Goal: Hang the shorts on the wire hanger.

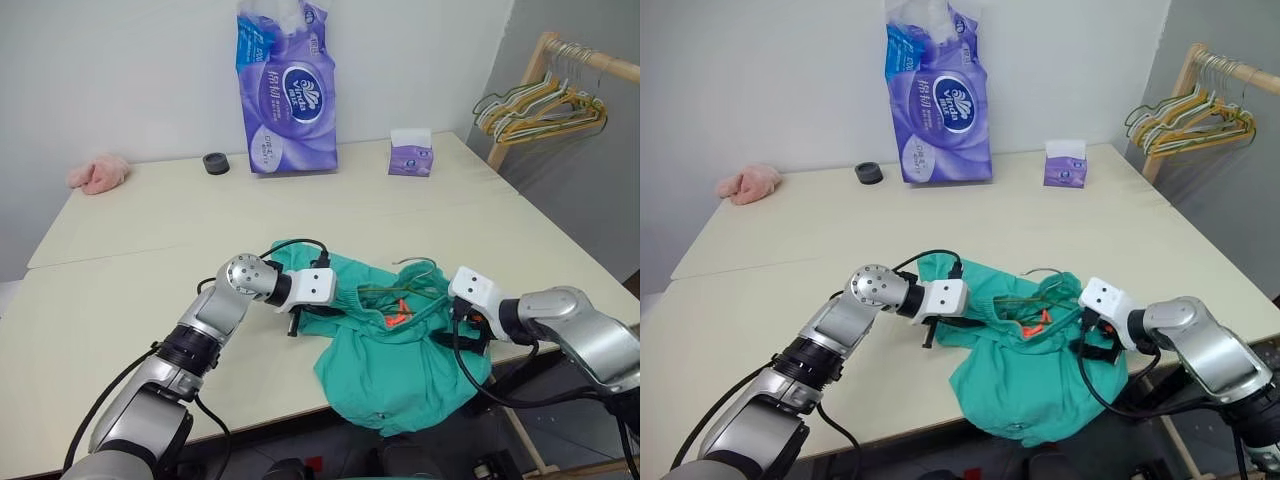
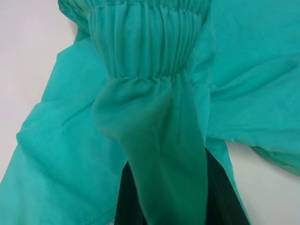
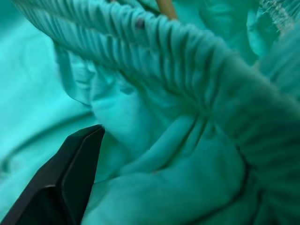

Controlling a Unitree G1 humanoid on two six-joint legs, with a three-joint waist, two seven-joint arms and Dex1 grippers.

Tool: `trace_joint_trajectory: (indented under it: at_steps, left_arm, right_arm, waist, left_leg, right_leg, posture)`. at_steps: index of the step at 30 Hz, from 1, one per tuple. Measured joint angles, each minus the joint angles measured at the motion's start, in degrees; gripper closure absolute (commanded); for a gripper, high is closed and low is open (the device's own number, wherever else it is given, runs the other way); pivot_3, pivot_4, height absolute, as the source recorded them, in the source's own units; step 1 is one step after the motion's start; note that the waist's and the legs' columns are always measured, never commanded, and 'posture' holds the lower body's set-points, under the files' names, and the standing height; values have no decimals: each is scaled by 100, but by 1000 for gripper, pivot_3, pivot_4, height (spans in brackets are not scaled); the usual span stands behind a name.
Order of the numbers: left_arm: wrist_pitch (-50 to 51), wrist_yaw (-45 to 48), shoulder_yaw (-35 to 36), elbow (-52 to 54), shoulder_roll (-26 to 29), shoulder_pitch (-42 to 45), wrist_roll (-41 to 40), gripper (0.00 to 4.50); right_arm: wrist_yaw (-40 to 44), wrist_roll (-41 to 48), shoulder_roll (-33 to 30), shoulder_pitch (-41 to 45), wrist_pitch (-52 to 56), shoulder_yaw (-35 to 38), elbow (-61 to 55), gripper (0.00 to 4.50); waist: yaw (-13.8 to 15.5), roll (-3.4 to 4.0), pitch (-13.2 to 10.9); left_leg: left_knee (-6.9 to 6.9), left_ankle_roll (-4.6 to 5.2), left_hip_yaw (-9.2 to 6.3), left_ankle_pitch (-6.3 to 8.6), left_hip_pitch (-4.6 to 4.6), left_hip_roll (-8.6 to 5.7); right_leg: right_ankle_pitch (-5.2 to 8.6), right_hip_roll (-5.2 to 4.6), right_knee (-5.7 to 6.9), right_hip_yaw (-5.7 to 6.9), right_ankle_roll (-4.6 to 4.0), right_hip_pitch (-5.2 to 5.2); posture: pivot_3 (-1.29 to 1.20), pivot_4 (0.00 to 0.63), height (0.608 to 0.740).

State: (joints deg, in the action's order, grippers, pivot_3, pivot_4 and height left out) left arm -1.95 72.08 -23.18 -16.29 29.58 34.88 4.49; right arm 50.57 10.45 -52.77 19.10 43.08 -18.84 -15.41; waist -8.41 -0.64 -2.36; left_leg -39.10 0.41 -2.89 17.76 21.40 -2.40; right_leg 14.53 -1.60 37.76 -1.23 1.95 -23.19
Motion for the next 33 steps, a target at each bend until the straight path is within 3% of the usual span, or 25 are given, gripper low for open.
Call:
trace_joint_trajectory:
  at_steps: [10, 19, 29, 33]
  left_arm:
    - [154, 256, 99, -5, 72, -8, -340, 4500]
    - [484, 513, 438, -59, -11, -7, -841, 4500]
    - [1066, 500, 912, -575, -198, 404, -1315, 1536]
    - [1023, 852, 944, -969, 36, 682, -1348, 1536]
  right_arm:
    - [548, -253, -176, 74, -352, -33, -279, 4495]
    - [736, -136, -351, 34, 215, 312, -1069, 4495]
    - [923, 268, -581, -161, 456, 800, -1622, 4500]
    - [930, 435, -653, -230, 454, 937, -1727, 4500]
  waist:
    - [9, 1, 0]
    - [31, 1, 0]
    - [17, 1, 1]
    - [-31, 2, 1]
  left_leg:
    - [0, 0, -2, 0, 1, 0]
    - [-2, 0, -3, 0, 2, 0]
    - [-5, -1, -5, 0, 3, -1]
    - [-1, -2, -4, 0, 2, -1]
  right_leg:
    - [0, 0, 2, 0, 0, -2]
    - [0, -1, 0, 0, 0, -2]
    - [0, -2, 0, 4, 0, -2]
    - [1, -1, 0, 5, -1, -3]
  posture:
    - [-241, 32, 740]
    - [-241, 32, 740]
    - [-275, 17, 740]
    - [-276, 14, 740]
